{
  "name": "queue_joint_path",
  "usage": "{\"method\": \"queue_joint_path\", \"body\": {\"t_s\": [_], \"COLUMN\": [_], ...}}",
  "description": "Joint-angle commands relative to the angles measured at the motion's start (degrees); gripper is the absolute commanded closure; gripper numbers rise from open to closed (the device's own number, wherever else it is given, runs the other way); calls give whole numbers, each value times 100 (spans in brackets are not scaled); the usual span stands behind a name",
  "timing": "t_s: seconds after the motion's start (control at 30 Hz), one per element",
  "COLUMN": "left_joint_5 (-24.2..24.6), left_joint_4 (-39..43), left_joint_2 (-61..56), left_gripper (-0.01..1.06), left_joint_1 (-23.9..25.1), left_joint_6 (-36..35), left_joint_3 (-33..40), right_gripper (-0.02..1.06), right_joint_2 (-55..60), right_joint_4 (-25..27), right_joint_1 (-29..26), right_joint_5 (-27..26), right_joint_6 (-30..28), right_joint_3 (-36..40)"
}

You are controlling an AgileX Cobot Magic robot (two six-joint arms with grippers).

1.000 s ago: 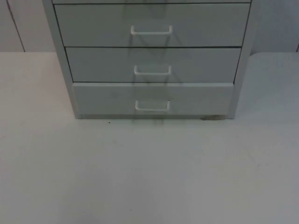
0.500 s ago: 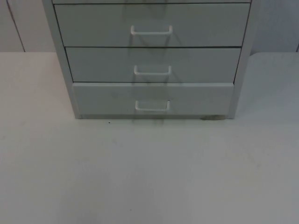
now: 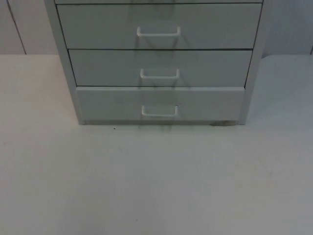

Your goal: Open the drawer with the left hand, place the block into the drawer with the right hand, then close the drawer with the left hand.

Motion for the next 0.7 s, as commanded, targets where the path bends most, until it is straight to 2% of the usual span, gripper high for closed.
{"method": "queue_joint_path", "body": {"t_s": [0.0, 0.17, 0.2, 0.4, 0.43, 0.53, 0.57, 0.67], "left_joint_5": [-51, -51, -51, -51, -51, -51, -51, -51], "left_joint_4": [-42, -42, -42, -32, -32, -32, -32, -32], "left_joint_2": [-26, -26, -26, -26, -26, -26, -26, -26], "left_gripper": [0, 0, 0, 0, 0, 0, 0, 0], "left_joint_1": [77, 692, 692, 1835, 1835, 2439, 2439, 3087], "left_joint_6": [-1, -1, -1, -1, -1, -1, -1, -1], "left_joint_3": [22, 22, 22, 22, 22, 22, 22, 22], "right_gripper": [-1, -1, -1, -1, -1, -1, -1, -1], "right_joint_2": [-26, -26, -26, -26, -26, -26, -26, -26], "right_joint_4": [-2, -2, -2, -2, -2, -2, -2, -2], "right_joint_1": [-183, -199, -199, -199, -199, -199, -199, -199], "right_joint_5": [-12, -12, -12, -12, -12, -12, -12, -12], "right_joint_6": [-4, -4, -4, -4, -4, -4, -4, -4], "right_joint_3": [32, 32, 32, 32, 32, 32, 32, 32]}}
